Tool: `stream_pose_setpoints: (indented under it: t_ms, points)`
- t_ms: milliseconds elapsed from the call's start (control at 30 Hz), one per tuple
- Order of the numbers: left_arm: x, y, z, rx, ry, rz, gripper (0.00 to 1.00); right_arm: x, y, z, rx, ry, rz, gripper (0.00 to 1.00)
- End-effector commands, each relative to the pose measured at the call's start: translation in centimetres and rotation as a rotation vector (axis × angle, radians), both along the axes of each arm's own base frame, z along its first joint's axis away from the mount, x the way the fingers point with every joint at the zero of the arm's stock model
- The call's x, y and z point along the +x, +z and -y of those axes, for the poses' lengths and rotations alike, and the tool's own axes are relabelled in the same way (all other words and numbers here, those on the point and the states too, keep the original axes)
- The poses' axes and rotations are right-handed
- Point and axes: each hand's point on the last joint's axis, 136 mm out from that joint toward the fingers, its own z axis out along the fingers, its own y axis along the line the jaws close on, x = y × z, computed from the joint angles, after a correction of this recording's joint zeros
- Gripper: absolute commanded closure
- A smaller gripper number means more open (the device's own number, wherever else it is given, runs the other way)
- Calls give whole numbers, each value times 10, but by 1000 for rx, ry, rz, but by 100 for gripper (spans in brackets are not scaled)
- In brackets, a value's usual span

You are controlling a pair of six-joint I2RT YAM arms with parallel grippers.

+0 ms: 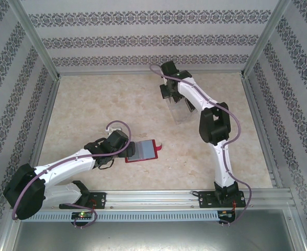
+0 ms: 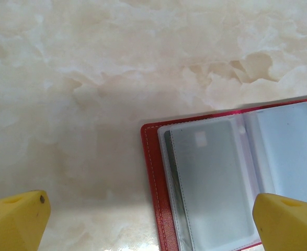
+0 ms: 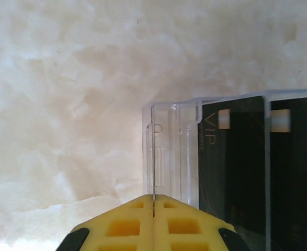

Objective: Put the credit cards into the card holder

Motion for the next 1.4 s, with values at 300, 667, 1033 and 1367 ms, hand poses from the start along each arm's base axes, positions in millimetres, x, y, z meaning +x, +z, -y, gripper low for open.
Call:
stream_pose_setpoints:
  t_ms: [300,667,1033,1367]
  points:
    - [5,4,-5,109,-59,-27,0,-71,109,-33,378,24,132,100]
    - [-2,-18,-2,164,-107,-130,0,-183,79,-60,854,16,-35,100]
    - [10,-27,6,178,-97,-124,0,-251,13,-77,913,-4,-145,100]
    - [3,-42,2,219,-77,-178,0,-267,-9,-99,935,27,-205,100]
